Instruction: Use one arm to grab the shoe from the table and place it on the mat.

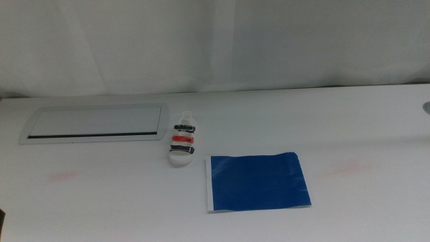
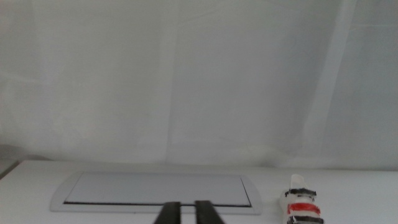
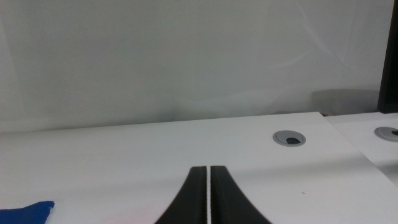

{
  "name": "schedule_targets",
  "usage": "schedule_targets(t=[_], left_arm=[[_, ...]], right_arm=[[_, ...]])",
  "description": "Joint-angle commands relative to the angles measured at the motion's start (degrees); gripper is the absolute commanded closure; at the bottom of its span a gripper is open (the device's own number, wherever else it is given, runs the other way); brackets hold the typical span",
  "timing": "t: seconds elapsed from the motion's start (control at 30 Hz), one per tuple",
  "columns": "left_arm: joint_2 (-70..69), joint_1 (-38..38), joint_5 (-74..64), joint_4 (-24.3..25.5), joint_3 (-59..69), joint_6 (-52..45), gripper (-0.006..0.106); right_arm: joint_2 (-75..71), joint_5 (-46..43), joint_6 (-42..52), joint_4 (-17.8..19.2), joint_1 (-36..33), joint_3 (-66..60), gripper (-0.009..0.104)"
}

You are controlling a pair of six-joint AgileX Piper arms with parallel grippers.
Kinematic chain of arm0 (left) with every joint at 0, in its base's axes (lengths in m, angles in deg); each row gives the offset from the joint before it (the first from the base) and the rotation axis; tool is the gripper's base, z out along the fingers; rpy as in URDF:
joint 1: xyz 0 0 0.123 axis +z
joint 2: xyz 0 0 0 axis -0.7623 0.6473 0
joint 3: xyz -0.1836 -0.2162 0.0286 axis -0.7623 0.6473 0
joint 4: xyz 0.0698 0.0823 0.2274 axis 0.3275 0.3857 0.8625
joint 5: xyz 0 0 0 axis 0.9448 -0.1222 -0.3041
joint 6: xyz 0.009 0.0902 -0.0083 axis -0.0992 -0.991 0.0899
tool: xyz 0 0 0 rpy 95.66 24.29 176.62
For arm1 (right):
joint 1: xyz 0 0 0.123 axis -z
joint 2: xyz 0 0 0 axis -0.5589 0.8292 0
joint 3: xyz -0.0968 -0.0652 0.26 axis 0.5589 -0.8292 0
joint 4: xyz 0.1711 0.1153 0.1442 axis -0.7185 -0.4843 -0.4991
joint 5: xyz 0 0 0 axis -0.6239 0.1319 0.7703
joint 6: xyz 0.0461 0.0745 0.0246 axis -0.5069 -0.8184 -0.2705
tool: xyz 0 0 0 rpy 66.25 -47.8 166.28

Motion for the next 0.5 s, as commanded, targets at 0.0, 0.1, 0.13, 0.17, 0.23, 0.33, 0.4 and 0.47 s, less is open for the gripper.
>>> schedule_targets(t=[0.0, 0.1, 0.13, 0.17, 0.23, 0.33, 0.4, 0.47], left_arm=[[-1.1, 0.1, 1.5, -0.3, 2.3, 0.1, 0.093], [-1.1, 0.1, 3.4, -0.8, 2.3, 3.8, 0.057], [-1.1, 0.1, 3.4, -0.8, 2.3, 4.5, 0.044], [-1.1, 0.1, 3.5, -0.8, 2.3, 4.9, 0.029], [-1.1, 0.1, 3.5, -0.8, 2.3, 5.5, 0.007], [-1.1, 0.1, 4.2, -0.8, 2.3, 5.9, 0.007], [-1.1, 0.1, 5.5, -0.8, 2.3, 6.3, 0.007], [-1.1, 0.1, 7.2, -0.8, 2.1, 6.3, 0.007]], right_arm=[[-0.3, -0.9, 0.1, 0.3, 0.2, -2.2, 0.097], [-0.3, -0.9, 0.1, 0.3, 0.2, -2.2, 0.097], [-0.3, -0.9, 0.1, 0.3, 0.2, -2.2, 0.097], [-0.3, -0.9, 0.1, 0.3, 0.2, -2.2, 0.097], [-0.3, -0.9, 0.1, 0.3, 0.2, -2.2, 0.097], [-0.3, -0.9, 0.1, 0.3, 0.2, -2.2, 0.097], [-0.3, -0.9, 0.1, 0.3, 0.2, -2.2, 0.097], [-0.3, -0.7, 0.1, 0.3, 0.2, -2.2, 0.097]])
